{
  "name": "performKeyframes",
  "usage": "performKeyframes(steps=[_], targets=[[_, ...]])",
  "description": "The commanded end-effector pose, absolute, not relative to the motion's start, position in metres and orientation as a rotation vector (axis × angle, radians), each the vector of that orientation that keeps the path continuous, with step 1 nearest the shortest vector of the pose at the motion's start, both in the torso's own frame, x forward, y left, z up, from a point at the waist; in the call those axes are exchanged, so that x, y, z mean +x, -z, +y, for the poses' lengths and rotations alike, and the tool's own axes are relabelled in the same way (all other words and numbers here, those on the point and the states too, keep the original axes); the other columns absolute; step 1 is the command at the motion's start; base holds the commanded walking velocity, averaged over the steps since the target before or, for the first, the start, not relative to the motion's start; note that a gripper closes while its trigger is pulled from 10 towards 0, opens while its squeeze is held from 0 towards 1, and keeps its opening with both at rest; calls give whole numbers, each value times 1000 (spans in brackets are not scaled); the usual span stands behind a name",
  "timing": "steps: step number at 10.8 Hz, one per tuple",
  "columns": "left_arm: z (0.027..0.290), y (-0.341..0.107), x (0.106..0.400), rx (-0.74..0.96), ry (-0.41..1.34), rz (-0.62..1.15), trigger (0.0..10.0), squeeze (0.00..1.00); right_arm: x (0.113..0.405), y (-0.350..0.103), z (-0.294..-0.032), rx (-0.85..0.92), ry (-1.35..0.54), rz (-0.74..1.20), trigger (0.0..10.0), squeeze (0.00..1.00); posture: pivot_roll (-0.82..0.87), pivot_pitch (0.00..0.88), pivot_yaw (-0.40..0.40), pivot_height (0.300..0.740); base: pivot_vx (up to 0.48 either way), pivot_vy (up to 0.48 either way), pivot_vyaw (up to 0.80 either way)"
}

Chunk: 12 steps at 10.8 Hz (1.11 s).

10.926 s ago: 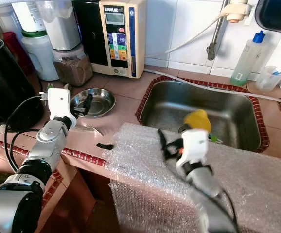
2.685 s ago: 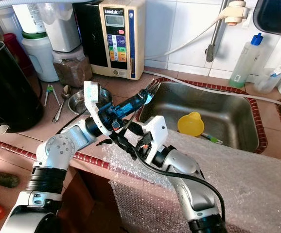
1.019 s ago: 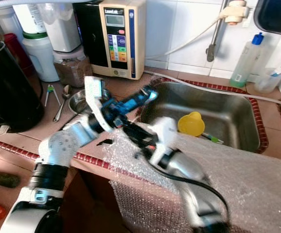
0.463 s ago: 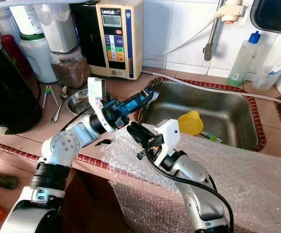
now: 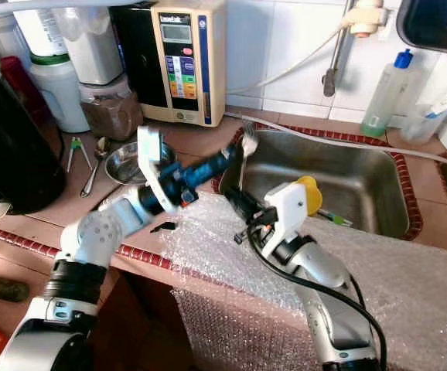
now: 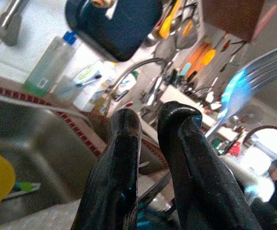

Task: Kitchen organization

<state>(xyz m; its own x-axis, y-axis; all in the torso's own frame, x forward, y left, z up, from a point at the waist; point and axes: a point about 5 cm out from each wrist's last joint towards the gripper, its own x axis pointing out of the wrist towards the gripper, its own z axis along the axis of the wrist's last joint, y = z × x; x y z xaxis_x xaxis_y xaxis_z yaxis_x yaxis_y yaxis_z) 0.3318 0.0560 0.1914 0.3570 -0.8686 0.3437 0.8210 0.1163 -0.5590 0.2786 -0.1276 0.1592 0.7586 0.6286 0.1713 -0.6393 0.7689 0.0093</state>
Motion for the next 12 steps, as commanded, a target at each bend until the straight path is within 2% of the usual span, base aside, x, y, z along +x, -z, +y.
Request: performKeyframes(steps=[1,3,5,8,10,12], targets=[[57,-190,334,-733,1213,79,10000,1000,278,-167,-126,62,-695,-197,0,0,-26,0,80,740,0,0,0],[63,-183,339,-705,1147,86,10000,1000,278,-167,-127,60,-680,-199,0,0,-24,0,79,740,0,0,0],[70,-168,348,-605,1008,133,10000,1000,280,-168,-130,53,-648,-209,0,0,-24,0,77,740,0,0,0],[92,-158,361,-515,807,117,10000,1000,288,-172,-149,20,-498,-239,0,0,-21,0,73,740,0,0,0],[114,-147,365,-413,667,117,10000,1000,297,-172,-184,-15,-249,-237,0,0,-16,0,69,740,0,0,0],[113,-141,360,-406,685,123,10000,1000,300,-169,-219,-77,-27,-211,0,0,-13,0,64,740,0,0,0]])
